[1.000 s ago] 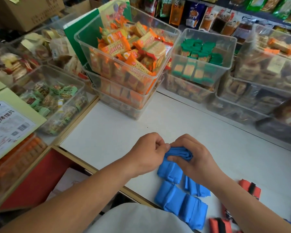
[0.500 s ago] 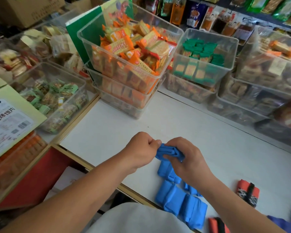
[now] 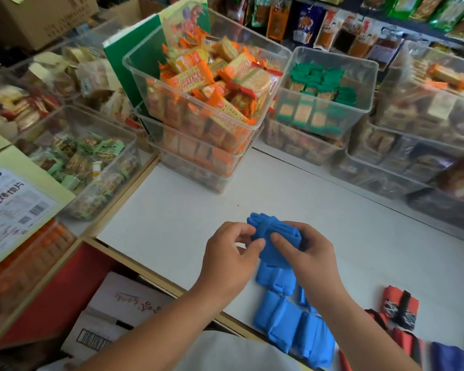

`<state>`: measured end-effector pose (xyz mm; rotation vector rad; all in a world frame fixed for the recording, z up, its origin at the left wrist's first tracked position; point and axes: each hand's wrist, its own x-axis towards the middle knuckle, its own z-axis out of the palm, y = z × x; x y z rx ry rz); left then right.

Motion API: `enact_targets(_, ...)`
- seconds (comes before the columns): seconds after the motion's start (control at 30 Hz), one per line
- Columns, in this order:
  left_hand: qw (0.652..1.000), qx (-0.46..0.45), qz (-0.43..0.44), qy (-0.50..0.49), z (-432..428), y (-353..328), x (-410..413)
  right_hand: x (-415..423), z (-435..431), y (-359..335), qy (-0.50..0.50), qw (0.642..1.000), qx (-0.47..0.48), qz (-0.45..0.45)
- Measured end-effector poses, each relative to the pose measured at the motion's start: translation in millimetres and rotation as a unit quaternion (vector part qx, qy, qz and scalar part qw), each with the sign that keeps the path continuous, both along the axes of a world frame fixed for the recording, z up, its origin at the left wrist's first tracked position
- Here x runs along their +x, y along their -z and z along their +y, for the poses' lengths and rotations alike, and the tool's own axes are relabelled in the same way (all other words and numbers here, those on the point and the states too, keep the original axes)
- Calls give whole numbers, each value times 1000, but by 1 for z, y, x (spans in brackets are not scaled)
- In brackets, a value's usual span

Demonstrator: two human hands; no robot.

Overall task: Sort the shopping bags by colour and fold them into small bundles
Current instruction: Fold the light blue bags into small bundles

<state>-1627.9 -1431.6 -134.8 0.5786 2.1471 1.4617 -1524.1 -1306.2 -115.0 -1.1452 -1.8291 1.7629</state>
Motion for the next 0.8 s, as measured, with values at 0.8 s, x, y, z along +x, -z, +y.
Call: enact_targets(0.8, 985, -25, -148, 88, -1, 40, -33, 6, 4, 45, 9, 967, -254, -23)
